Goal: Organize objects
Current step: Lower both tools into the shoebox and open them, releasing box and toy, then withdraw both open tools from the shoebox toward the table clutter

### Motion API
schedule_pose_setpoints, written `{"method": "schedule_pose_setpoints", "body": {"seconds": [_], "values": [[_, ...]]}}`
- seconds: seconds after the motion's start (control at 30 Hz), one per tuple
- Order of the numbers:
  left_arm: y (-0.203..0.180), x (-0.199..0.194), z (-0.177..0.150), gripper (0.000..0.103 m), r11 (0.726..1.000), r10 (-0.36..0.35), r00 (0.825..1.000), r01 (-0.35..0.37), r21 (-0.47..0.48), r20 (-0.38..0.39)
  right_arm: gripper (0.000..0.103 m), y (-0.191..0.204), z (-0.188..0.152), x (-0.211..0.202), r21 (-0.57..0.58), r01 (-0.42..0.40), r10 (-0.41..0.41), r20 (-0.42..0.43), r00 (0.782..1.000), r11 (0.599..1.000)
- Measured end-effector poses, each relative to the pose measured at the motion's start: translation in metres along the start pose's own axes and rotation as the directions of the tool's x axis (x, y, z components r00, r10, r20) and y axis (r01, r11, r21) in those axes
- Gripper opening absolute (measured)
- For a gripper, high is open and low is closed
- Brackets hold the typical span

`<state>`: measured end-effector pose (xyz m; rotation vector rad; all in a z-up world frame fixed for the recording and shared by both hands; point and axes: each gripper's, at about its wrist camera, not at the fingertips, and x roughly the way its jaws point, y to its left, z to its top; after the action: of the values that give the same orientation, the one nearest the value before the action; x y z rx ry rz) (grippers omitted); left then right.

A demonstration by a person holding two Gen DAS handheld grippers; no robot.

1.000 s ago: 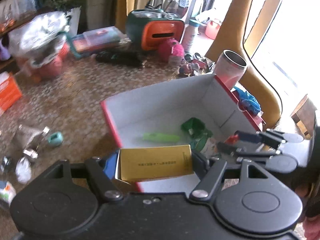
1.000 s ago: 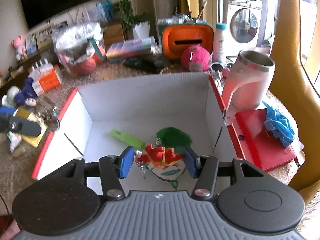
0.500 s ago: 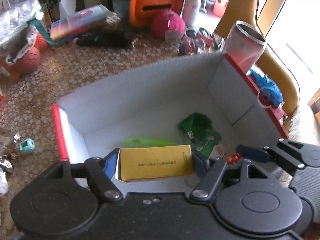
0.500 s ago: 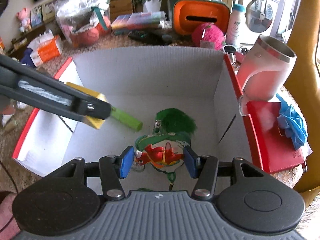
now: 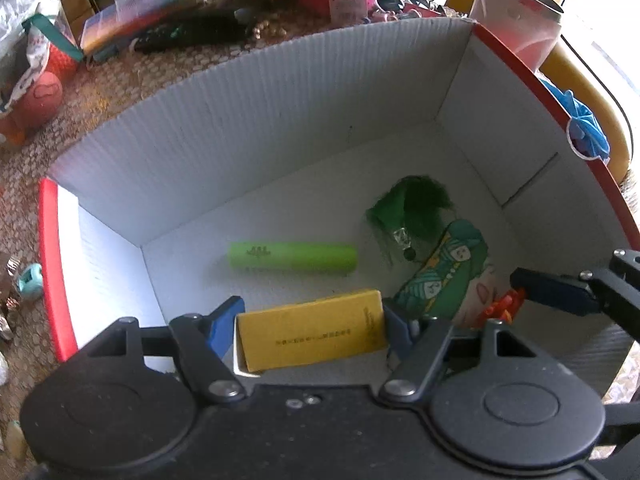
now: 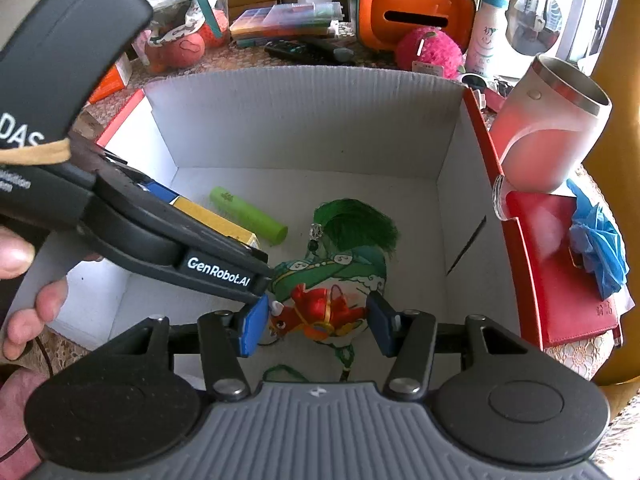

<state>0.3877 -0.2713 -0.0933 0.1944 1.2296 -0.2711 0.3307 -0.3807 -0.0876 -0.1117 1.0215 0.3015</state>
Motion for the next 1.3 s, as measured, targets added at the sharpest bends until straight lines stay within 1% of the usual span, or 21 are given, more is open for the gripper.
{"method": "schedule_pose_setpoints", "body": {"seconds": [0.1,0.3,0.4,0.43,0.47,0.57,0.63,0.87,1.03,1.17,1.3], "values": [[0.002,0.004,0.001,0.072,1.0,-0.001,1.0,0.001,-0.01,-0.026,0.054,0.0,0.0,0.002,-0.002,-0.004,0.004,-0.003,1.0,1.0],[0.005,0.01,0.002,0.073,0.999,-0.032,0.997,0.03,-0.035,-0.07,0.054,-0.002,-0.001,0.003,0.005,-0.01,0.01,-0.017,1.0,1.0],[0.004,0.005,0.002,0.08,0.999,-0.04,0.998,0.039,-0.022,-0.039,0.055,-0.002,-0.002,0.001,0.004,0.005,-0.005,-0.008,1.0,1.0],[0.004,0.002,0.002,0.083,0.999,-0.039,0.999,0.038,-0.022,-0.027,0.055,-0.002,-0.002,0.0,0.006,0.009,-0.009,-0.007,1.0,1.0],[0.005,-0.001,0.002,0.084,0.999,-0.039,0.999,0.039,-0.024,-0.015,0.055,-0.002,-0.001,0.0,0.009,0.008,-0.008,-0.006,1.0,1.0],[0.006,-0.01,0.0,0.084,0.997,-0.061,0.998,0.062,-0.04,0.02,0.055,-0.001,0.0,-0.004,0.017,0.005,-0.005,0.0,1.0,1.0],[0.008,-0.018,-0.003,0.085,0.996,-0.075,0.996,0.077,-0.047,0.042,0.059,0.0,0.0,-0.007,0.019,0.006,-0.006,0.007,1.0,1.0],[0.015,-0.053,-0.015,0.085,0.994,-0.101,0.988,0.105,-0.025,0.113,0.059,0.005,-0.002,-0.027,0.047,0.016,-0.018,0.048,0.999,0.999],[0.027,-0.077,-0.03,0.085,0.993,-0.116,0.98,0.119,-0.009,0.163,0.059,0.012,-0.006,-0.047,0.061,0.021,-0.026,0.082,0.996,0.998],[0.036,-0.099,-0.048,0.085,0.993,-0.12,0.973,0.121,0.005,0.197,0.059,0.022,-0.009,-0.064,0.073,0.025,-0.033,0.112,0.993,0.997],[0.051,-0.124,-0.069,0.085,0.992,-0.127,0.963,0.128,0.009,0.238,0.059,0.037,-0.011,-0.082,0.079,0.011,-0.023,0.15,0.988,0.997]]}}
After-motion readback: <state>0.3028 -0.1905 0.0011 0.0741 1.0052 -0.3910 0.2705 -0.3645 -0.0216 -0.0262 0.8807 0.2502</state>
